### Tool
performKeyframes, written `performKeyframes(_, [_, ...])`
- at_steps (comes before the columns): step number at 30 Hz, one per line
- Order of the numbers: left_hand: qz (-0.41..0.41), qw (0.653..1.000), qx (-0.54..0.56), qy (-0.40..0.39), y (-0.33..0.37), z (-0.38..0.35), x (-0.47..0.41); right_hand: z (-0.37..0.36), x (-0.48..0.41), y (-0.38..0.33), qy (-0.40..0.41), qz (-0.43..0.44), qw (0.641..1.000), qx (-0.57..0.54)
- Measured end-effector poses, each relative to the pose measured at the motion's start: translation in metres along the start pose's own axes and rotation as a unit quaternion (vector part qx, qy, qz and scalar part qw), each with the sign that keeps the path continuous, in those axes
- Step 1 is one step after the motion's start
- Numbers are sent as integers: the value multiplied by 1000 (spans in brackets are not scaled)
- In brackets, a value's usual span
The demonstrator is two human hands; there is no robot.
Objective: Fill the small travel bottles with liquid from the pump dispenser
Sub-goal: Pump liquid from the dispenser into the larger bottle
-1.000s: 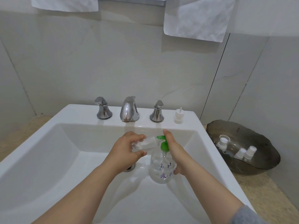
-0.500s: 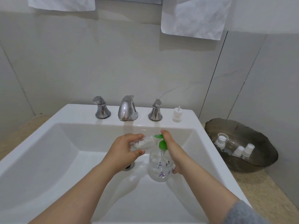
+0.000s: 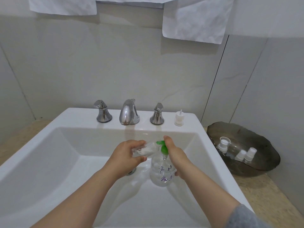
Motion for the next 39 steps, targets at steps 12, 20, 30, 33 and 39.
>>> performKeyframes(12, [-35, 999, -11, 18, 6, 5, 0, -1, -3, -3, -37, -44, 998, -20])
performKeyframes(20, [-33, 999, -3, 21, 4, 3, 0, 0, 0, -3, -16, -20, 999, -28])
performKeyframes(30, [-6, 1000, -21, -4, -2, -1, -2, 0, 0, -3, 10, 10, 1000, -18])
performKeyframes(33, [-5, 1000, -17, -6, -1, -1, -1, -1, 0, -3, 16, 19, 1000, -11])
performKeyframes(39, [1, 1000, 18, -9, 2, 1, 0, 0, -1, 0, 6, 9, 1000, 1])
Point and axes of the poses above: each hand's wrist, its own x-axis away from the middle knuckle, its own z-axis out of the back of the hand, y = z × x, the point moved 2 cm from there along -x, towards the middle knuckle, and after that the axes turned 2 degrees about -y, right-handed, at the moved point
